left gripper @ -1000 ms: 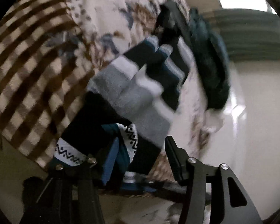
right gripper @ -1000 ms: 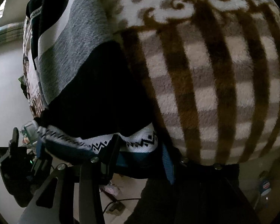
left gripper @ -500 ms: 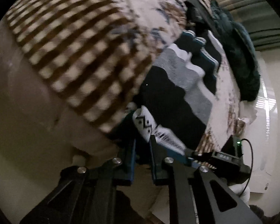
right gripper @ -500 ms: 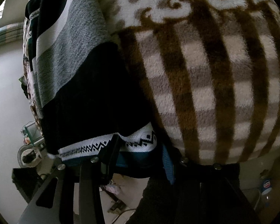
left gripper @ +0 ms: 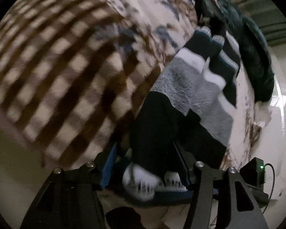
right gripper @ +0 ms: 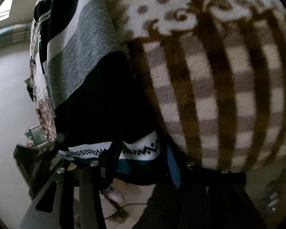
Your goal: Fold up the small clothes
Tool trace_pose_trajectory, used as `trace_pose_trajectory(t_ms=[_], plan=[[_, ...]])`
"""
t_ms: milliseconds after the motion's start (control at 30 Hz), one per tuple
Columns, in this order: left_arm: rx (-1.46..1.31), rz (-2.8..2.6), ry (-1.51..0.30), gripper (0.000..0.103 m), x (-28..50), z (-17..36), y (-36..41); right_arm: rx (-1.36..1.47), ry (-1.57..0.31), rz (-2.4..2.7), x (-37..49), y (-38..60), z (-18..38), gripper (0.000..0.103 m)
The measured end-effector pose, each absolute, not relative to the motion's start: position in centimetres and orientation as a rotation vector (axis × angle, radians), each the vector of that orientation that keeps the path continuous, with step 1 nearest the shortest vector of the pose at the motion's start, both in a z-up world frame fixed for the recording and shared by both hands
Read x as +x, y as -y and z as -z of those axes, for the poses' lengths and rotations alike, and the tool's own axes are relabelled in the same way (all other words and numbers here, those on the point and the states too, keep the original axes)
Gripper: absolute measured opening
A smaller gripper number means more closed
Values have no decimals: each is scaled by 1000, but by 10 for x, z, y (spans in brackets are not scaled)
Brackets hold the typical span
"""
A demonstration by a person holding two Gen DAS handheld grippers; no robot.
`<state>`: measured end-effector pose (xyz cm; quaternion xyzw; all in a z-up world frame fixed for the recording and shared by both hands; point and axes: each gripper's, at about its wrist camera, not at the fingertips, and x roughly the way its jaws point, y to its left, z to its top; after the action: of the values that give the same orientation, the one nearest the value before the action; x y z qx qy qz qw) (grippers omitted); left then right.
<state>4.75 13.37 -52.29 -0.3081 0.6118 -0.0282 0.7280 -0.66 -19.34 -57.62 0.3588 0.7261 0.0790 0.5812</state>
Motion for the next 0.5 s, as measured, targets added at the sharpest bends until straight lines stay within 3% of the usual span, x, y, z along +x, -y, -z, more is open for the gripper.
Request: trace_pose_trajectory(t_ms=[33, 67, 100, 133, 300, 367, 400, 467, 500], plan=[[-661, 59, -1347, 50, 49, 525, -131, 856, -1696, -188, -7, 193, 581, 51], [-640, 52, -1325, 37, 48, 522, -129, 870, -1691, -194, -7, 195, 583, 51], [-632, 65, -1305, 15, 44, 516, -128, 898, -1670, -208, -7, 196, 584, 47], [-605, 67, -1299, 13, 40, 510, -126, 906, -1649, -212, -8, 197, 582, 13], [-631, 136, -1398, 19, 29, 509, -131, 770, -1649, -180, -18, 191, 564, 10], [-644, 143, -1448, 27, 40, 501, -136, 699, -1681, -165, -15, 187, 564, 19], [-638, 138, -1461, 27, 48, 491, -141, 682, -1714, -154, -9, 186, 562, 28], [-650, 135, -1434, 28, 58, 466, -154, 755, -1733, -150, 5, 191, 550, 29], [-648, 133, -1401, 35, 67, 448, -162, 778, -1710, -137, 12, 195, 540, 35]])
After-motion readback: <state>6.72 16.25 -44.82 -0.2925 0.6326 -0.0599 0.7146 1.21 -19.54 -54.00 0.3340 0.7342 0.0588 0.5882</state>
